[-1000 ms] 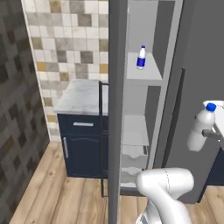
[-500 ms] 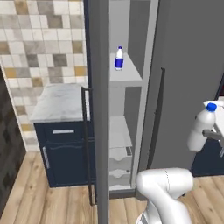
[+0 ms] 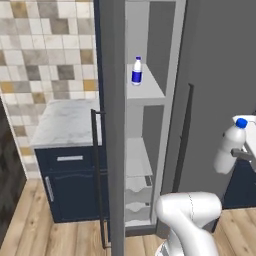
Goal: Take the bottled waters from the counter and place them in the freezer to freeze. Close the freezer door after placing the bottles.
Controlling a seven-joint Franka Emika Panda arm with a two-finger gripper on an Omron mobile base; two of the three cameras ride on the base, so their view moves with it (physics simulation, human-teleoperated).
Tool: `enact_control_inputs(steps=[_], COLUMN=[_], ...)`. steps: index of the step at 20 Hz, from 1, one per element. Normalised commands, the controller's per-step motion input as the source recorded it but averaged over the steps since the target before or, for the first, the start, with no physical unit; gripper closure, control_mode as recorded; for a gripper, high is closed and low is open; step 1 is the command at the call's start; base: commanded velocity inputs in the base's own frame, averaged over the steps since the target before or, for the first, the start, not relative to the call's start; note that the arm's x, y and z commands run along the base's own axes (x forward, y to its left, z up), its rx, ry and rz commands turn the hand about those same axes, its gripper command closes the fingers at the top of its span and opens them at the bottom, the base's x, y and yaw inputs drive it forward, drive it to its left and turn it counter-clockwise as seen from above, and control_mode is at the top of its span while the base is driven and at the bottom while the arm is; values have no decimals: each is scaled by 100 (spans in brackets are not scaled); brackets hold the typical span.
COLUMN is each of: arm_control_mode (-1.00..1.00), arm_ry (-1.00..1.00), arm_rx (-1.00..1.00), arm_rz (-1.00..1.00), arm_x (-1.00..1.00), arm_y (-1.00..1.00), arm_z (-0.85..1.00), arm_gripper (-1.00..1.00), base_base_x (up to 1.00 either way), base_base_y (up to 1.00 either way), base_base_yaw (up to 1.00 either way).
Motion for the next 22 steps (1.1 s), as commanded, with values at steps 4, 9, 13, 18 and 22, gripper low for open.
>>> enact_control_inputs(steps=[4, 9, 13, 18, 22], arm_control_mode=[100, 100, 100, 100, 100], arm_ry=[0, 0, 0, 0, 0], arm_rx=[0, 0, 0, 0, 0], arm_rz=[0, 0, 0, 0, 0], arm_x=[0, 0, 0, 0, 0], arm_y=[0, 0, 0, 0, 0], arm_z=[0, 0, 0, 0, 0], arm_gripper=[100, 100, 100, 100, 100], base_base_x=[52, 43, 60, 62, 72], base_base_y=[0, 0, 0, 0, 0], base_base_yaw=[0, 0, 0, 0, 0])
